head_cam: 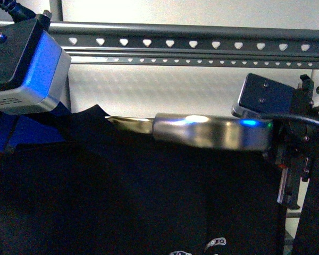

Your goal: Hang clothes on hanger

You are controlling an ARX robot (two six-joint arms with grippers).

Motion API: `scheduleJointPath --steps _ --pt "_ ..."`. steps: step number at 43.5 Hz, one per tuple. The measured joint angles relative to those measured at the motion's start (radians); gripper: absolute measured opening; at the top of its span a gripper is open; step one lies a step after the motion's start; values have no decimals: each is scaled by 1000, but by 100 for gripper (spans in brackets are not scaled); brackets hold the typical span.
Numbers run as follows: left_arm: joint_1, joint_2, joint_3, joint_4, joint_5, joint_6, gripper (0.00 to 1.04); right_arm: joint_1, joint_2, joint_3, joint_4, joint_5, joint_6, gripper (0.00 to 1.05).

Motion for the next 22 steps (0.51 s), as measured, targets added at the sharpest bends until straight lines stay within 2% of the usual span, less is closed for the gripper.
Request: scheduleJointPath --steps 2,6,18,22 --pt "0 0 0 3 1 -2 6 -2 -6 -29 9 -14 -4 12" --pt "0 0 0 6 3 8 23 -14 -27 -87 6 -43 -18 4" --pt "0 0 0 6 15 10 55 -85 -94 -182 -42 -109 30 4" --pt "0 0 0 6 16 10 73 -146 -111 -216 -108 -129 33 4"
